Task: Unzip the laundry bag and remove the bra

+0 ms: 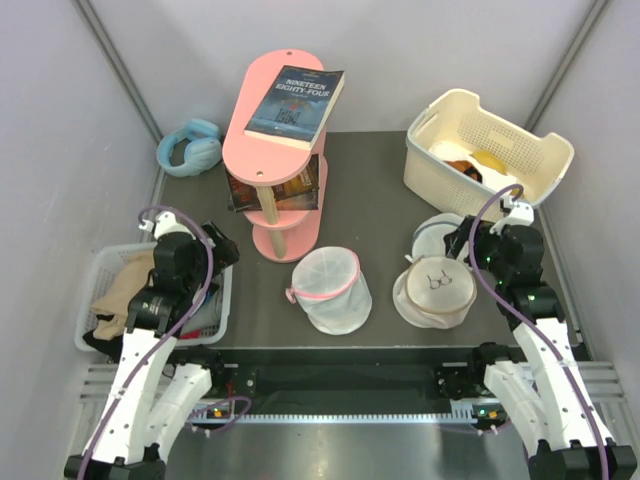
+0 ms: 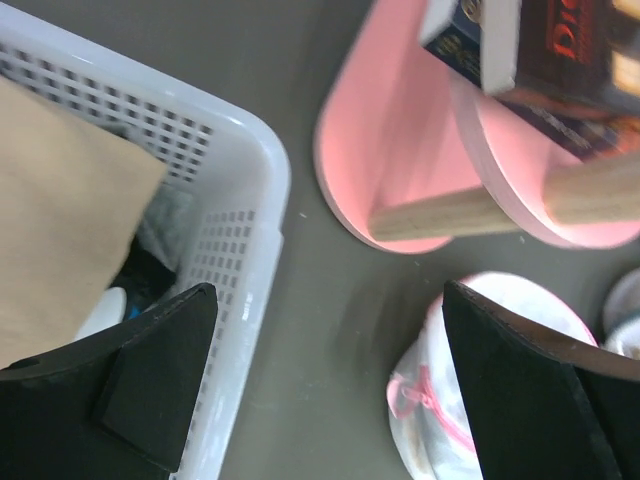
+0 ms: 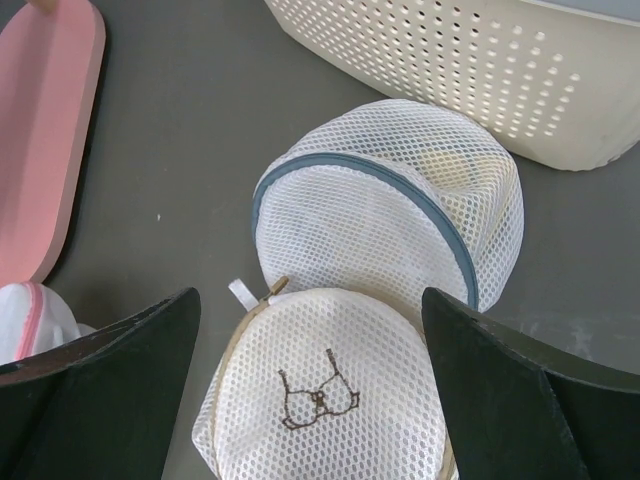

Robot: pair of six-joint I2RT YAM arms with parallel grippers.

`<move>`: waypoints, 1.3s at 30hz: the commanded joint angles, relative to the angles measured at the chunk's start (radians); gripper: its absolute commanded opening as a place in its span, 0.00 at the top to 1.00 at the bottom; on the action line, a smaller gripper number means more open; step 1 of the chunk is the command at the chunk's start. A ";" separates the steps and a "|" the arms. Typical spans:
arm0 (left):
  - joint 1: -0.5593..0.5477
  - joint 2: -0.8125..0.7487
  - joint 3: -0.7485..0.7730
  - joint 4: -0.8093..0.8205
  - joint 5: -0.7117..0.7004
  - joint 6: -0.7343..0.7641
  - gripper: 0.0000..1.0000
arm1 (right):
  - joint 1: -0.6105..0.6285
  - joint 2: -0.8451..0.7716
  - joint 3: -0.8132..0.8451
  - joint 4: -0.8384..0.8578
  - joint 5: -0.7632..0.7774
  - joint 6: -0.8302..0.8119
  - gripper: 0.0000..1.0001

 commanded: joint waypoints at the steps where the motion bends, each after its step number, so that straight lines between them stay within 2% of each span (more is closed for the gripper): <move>1: -0.002 0.001 0.079 -0.036 -0.166 -0.014 0.01 | 0.000 -0.001 0.023 0.032 -0.008 -0.021 0.09; 6: -0.002 -0.051 0.065 0.003 -0.227 0.006 0.01 | 0.002 0.006 0.032 0.038 -0.008 -0.029 0.10; 13: -0.002 -0.044 0.059 0.087 -0.126 0.088 0.01 | 0.057 0.060 0.072 0.067 -0.011 -0.051 0.11; 16: -0.002 0.057 0.068 0.086 -0.051 0.140 0.05 | 0.167 0.121 0.104 0.084 0.032 -0.055 0.11; 18: -0.008 0.100 0.071 0.107 -0.019 0.168 0.08 | 0.288 0.190 0.139 0.101 0.046 -0.054 0.11; 21: -0.091 0.166 0.073 0.153 -0.044 0.168 0.10 | 0.417 0.302 0.185 0.141 0.026 -0.012 0.11; 22: -0.179 0.191 0.074 0.164 -0.099 0.158 0.10 | 0.437 0.328 0.191 0.154 0.003 0.001 0.11; 25: -0.344 0.231 0.074 0.185 -0.156 0.096 0.10 | 0.492 0.426 0.211 0.228 -0.098 0.051 0.11; 28: -0.418 0.236 0.041 0.199 -0.167 -0.009 0.10 | 0.549 0.528 0.254 0.228 -0.160 0.035 0.11; 32: -0.456 0.191 -0.036 0.218 -0.131 -0.147 0.10 | 0.589 0.634 0.283 0.199 -0.252 0.012 0.11; 34: -0.467 0.167 -0.054 0.214 -0.131 -0.169 0.10 | 0.597 0.677 0.282 0.204 -0.306 0.012 0.11; 36: -0.468 0.153 -0.070 0.201 -0.132 -0.183 0.10 | 0.606 0.721 0.283 0.199 -0.348 0.000 0.16; 37: -0.469 0.145 -0.071 0.195 -0.132 -0.186 0.10 | 0.609 0.733 0.291 0.193 -0.355 -0.006 0.22; 38: -0.469 0.144 -0.073 0.182 -0.131 -0.192 0.10 | 0.615 0.746 0.294 0.185 -0.358 -0.012 0.36; 39: -0.470 0.142 -0.073 0.179 -0.129 -0.195 0.10 | 0.617 0.764 0.296 0.179 -0.356 -0.018 0.42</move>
